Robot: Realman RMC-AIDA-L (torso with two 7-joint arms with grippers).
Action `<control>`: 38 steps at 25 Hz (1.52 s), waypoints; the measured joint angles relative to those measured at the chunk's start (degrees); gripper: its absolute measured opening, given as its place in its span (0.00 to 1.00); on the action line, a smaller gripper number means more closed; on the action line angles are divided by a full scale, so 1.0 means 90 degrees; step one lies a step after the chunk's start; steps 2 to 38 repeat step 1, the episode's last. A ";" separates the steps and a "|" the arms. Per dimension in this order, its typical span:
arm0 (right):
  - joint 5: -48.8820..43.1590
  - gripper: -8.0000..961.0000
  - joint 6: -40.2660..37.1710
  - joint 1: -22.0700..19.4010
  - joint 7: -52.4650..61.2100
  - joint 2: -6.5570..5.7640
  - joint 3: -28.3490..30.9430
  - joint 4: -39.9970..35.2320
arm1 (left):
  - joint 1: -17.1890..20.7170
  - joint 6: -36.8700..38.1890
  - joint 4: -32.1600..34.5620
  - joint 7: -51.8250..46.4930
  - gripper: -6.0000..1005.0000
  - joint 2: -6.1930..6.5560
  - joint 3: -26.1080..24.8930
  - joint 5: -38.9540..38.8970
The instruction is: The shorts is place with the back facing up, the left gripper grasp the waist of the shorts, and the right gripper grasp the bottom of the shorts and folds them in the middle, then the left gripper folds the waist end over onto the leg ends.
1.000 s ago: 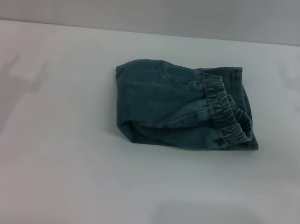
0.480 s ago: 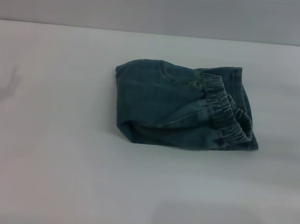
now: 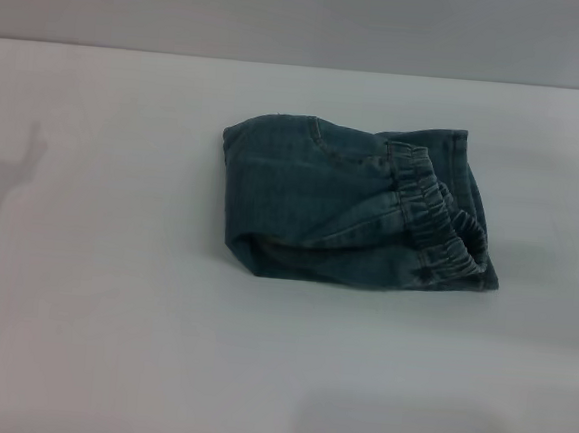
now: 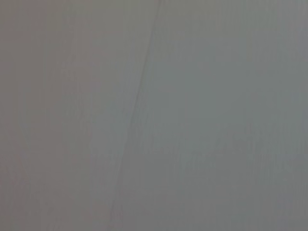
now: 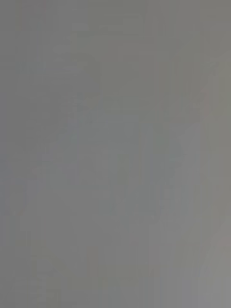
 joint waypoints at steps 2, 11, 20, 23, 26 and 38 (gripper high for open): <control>-0.0019 0.56 0.0001 0.0040 -0.0043 -0.0002 -0.0009 0.0048 | -0.0025 -0.0045 -0.0029 0.0063 0.83 -0.0004 0.0000 0.0001; -0.0019 0.56 0.0001 0.0040 -0.0043 -0.0002 -0.0009 0.0048 | -0.0025 -0.0045 -0.0029 0.0063 0.83 -0.0004 0.0000 0.0001; -0.0019 0.56 0.0001 0.0040 -0.0043 -0.0002 -0.0009 0.0048 | -0.0025 -0.0045 -0.0029 0.0063 0.83 -0.0004 0.0000 0.0001; -0.0019 0.56 0.0001 0.0040 -0.0043 -0.0002 -0.0009 0.0048 | -0.0025 -0.0045 -0.0029 0.0063 0.83 -0.0004 0.0000 0.0001; -0.0019 0.56 0.0001 0.0040 -0.0043 -0.0002 -0.0009 0.0048 | -0.0025 -0.0045 -0.0029 0.0063 0.83 -0.0004 0.0000 0.0001; -0.0019 0.56 0.0001 0.0040 -0.0043 -0.0002 -0.0009 0.0048 | -0.0025 -0.0045 -0.0029 0.0063 0.83 -0.0004 0.0000 0.0001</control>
